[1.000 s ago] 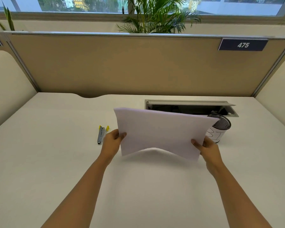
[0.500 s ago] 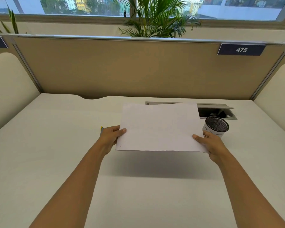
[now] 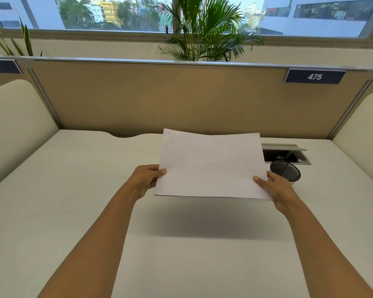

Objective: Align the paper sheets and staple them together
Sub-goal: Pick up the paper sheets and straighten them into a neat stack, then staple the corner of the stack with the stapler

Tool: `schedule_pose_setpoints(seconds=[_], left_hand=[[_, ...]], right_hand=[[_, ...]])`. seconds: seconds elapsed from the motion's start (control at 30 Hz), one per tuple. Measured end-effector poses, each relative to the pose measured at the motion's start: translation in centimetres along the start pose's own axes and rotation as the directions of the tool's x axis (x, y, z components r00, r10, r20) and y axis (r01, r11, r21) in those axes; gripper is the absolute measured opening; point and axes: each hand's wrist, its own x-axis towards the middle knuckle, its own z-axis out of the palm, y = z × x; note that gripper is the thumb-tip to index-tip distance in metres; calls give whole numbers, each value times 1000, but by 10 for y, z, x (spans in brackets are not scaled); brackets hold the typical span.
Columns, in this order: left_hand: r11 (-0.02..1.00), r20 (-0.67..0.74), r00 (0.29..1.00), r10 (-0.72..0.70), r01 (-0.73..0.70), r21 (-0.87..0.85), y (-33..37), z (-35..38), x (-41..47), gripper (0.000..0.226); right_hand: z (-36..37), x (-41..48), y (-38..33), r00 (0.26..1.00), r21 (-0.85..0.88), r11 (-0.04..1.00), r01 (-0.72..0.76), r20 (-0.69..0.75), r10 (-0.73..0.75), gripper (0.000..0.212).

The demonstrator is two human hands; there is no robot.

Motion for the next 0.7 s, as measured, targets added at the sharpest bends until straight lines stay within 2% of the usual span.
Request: schedule_pose_setpoints(seconds=[0.23, 0.3, 0.43, 0.5, 0.6, 0.7], left_hand=[[1000, -62, 998, 16, -17, -25, 7, -6, 11, 39], [998, -82, 996, 15, -19, -59, 8, -9, 15, 39], [987, -121, 993, 5, -24, -162, 13, -14, 23, 39], [982, -132, 991, 7, -31, -184, 17, -15, 27, 40], [980, -146, 989, 13, -42, -196, 25, -17, 35, 41], [975, -160, 987, 19, -54, -215, 32, -19, 44, 41]], right_hand=[[14, 0, -10, 1000, 18, 1000, 1, 24, -1, 25], [20, 2, -13, 1000, 69, 998, -6, -21, 7, 12], [30, 6, -11, 991, 302, 953, -42, -106, 77, 32], [37, 8, -1, 987, 344, 936, -73, -109, 117, 38], [63, 11, 21, 979, 203, 967, -155, -102, 179, 33], [103, 13, 40, 989, -10, 992, -127, -74, 126, 24]])
